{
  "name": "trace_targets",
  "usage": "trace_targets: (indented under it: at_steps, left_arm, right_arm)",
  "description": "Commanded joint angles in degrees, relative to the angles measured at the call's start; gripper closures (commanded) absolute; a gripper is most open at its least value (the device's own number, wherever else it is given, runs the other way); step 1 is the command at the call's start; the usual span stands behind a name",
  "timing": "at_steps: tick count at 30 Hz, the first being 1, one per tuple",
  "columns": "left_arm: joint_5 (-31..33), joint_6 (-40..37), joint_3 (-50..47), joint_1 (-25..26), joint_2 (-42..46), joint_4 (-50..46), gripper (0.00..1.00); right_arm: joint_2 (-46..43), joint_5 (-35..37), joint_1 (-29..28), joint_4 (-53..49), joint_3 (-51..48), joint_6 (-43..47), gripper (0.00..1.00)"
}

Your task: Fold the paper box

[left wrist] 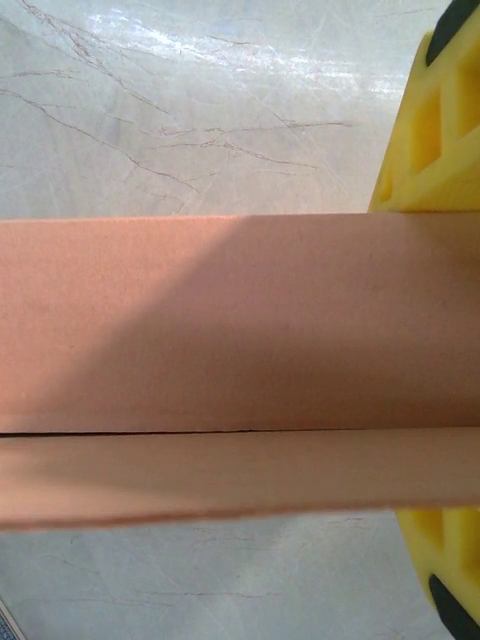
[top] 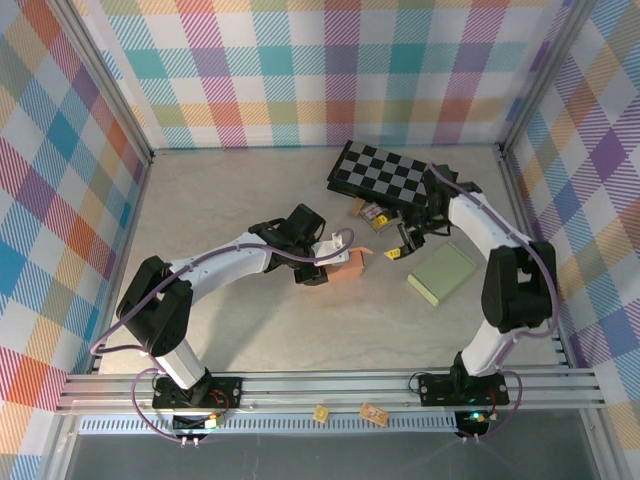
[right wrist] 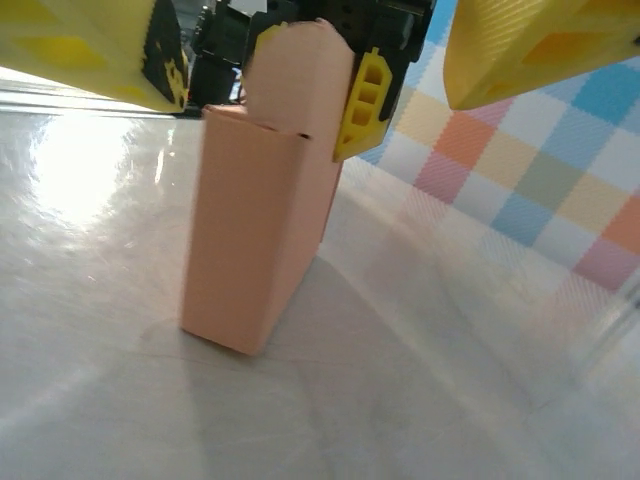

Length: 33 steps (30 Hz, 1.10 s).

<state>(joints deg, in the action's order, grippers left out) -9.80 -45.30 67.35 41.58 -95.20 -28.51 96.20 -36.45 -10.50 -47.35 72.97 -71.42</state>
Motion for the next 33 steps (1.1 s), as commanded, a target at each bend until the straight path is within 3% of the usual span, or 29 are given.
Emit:
trace_targets:
  at_steps: [1,4,5,8,13,17,24,30,33]
  left_arm:
    - [-1.97,0.70,1.20,0.24,0.19,-1.89,0.55]
    - [-1.83,0.83,1.21,0.12,0.22,-2.09,0.58]
    - [-1.59,0.83,1.29,0.20,0.27,-2.02,0.58]
    - [-1.73,0.73,1.41,0.21,0.37,-2.24,0.59]
    - [-1.62,0.65,2.19,0.17,0.36,-2.84,0.58]
    - [-1.64,0.54,2.28,0.16,0.04,-2.95,0.57]
    - [-1.54,0.56,2.08,0.10,-0.25,-3.08,0.57]
    - [-1.65,0.83,1.63,0.17,-0.38,-2.79,0.57]
    - [-1.73,0.74,1.23,0.13,-0.34,-2.71,0.56]
  right_arm:
    - [-5.46,7.12,-0.64,1.63,-0.23,-8.24,0.36]
    - [-2.81,11.28,-0.66,-6.34,7.29,2.47,0.42]
    - [-1.68,11.44,-0.81,-7.56,9.41,8.61,0.49]
    - [-0.46,14.06,-1.59,-8.94,12.02,22.23,0.53]
    - [-6.06,22.90,-3.45,-6.17,7.51,40.64,0.51]
    - [-13.96,24.58,-6.92,2.60,-0.96,55.61,0.49]
    - [-15.00,18.10,-9.84,4.15,-2.08,69.89,0.52]
    - [-11.60,21.15,-14.19,2.26,-2.08,79.13,0.51]
    - [-11.21,17.65,-14.30,3.25,-2.46,81.44,0.51]
